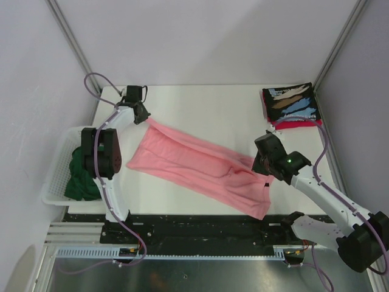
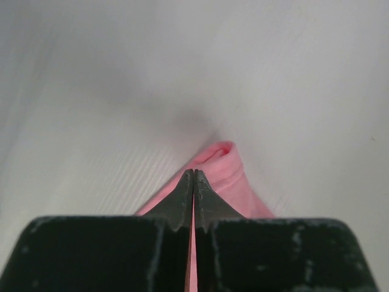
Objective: Fold and stack the t-shirts
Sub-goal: Fold the other side of the tshirt into a rectangle
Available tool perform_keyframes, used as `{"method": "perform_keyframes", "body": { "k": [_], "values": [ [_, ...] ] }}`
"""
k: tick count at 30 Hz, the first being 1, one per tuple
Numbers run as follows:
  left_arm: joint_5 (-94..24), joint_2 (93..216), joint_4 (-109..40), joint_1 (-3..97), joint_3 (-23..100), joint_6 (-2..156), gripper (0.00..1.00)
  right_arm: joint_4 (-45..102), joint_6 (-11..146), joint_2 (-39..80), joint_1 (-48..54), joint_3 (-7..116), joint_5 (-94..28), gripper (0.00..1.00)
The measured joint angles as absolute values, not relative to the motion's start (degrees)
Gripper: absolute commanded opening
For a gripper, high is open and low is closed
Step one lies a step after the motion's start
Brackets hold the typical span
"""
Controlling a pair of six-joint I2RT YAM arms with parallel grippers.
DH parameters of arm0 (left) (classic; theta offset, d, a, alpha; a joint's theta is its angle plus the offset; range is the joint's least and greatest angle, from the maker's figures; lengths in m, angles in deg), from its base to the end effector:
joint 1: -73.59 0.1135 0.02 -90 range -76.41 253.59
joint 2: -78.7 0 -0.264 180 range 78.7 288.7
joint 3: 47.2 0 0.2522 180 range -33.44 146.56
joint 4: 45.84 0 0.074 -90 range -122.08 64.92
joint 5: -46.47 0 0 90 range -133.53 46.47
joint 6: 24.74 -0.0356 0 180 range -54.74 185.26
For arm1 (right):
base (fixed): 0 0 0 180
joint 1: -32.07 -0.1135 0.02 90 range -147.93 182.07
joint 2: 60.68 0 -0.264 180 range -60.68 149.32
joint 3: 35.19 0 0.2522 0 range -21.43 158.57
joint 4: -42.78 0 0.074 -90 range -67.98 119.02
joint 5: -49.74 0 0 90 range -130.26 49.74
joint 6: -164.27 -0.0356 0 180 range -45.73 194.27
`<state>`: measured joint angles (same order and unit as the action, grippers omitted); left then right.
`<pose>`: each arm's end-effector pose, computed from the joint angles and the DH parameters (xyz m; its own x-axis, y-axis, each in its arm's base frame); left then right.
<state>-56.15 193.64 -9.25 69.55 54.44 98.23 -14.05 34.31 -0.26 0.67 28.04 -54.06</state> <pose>0.4463 -0.0237 0.2117 -0.6010 -0.4899 -0.6314 -0.4753 0.8543 -0.2104 0.1797 0.0997 0.2676 -0.7776 0.2561 -0.5743 0.1475 0.9621 0.2294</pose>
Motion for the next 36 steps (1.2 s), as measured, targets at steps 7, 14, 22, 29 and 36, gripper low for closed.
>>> {"method": "perform_keyframes", "body": {
  "k": [7,14,22,29,36],
  "values": [
    [-56.1,192.1,-9.6,69.7,50.4,98.3,0.0,-15.3,32.6,-1.5,-1.9,27.0,-54.8,0.0],
    [-56.2,192.0,-10.1,69.7,47.9,98.3,0.0,-16.8,32.3,-1.5,-2.1,25.3,-55.8,0.0],
    [-56.4,188.7,-10.2,69.8,45.2,98.5,0.0,-20.1,33.4,-1.5,-2.1,27.2,-57.6,0.0],
    [-56.7,185.5,-10.5,69.9,42.5,99.4,0.0,-21.9,33.6,-1.4,-4.8,28.9,-59.1,0.0],
    [-57.0,185.4,-10.5,70.1,38.7,100.4,0.0,-23.6,31.7,0.5,-9.2,28.8,-60.9,0.0]
  ]
}}
